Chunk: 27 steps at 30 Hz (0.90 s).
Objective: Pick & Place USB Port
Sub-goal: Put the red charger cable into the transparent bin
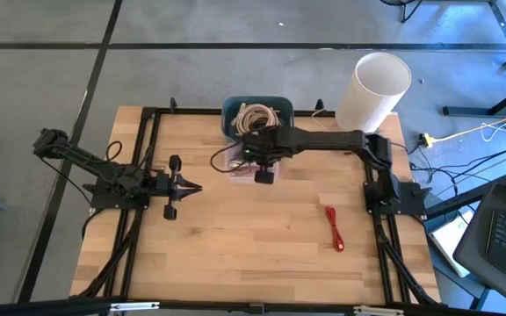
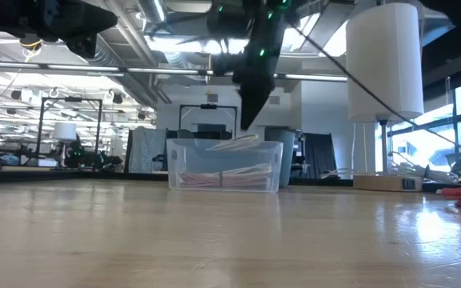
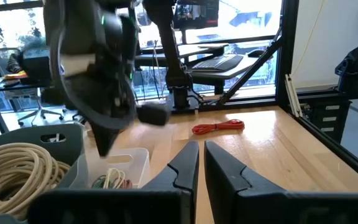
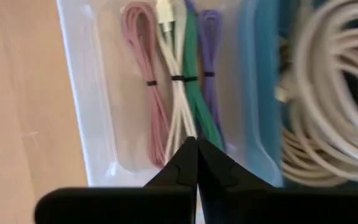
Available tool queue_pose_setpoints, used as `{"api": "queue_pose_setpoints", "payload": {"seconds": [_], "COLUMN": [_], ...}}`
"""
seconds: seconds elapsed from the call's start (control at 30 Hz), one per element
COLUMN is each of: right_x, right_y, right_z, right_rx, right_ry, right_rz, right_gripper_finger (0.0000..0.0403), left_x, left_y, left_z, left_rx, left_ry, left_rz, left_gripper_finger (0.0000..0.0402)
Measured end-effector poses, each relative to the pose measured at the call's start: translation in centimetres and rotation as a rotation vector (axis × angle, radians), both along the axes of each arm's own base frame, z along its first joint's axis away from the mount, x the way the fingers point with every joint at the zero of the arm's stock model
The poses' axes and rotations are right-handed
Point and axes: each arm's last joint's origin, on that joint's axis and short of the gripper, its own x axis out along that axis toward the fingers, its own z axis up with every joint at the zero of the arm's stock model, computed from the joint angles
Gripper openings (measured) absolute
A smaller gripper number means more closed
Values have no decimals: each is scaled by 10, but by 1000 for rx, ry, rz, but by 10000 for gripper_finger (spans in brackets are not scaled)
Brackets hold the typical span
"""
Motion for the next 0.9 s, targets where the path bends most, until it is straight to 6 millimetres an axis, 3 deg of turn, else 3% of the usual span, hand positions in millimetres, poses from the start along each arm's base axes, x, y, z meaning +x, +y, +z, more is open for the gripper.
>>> {"api": "queue_pose_setpoints", "payload": {"seconds": [0.2,0.43,0.73,0.9], "right_x": [-28,-85,-154,-190], "right_y": [29,77,140,159], "right_z": [52,108,141,151], "right_rx": [-94,-176,-190,-151], "right_ry": [-58,-97,-147,-205], "right_rz": [-11,-64,-106,-16], "right_gripper_finger": [0,0,0,0], "left_x": [0,0,0,0], "left_y": [0,0,0,0], "left_z": [0,0,0,0], "left_rx": [0,0,0,0], "left_ry": [0,0,0,0], "left_rz": [0,0,0,0], "left_gripper_finger": [17,17,17,17]}}
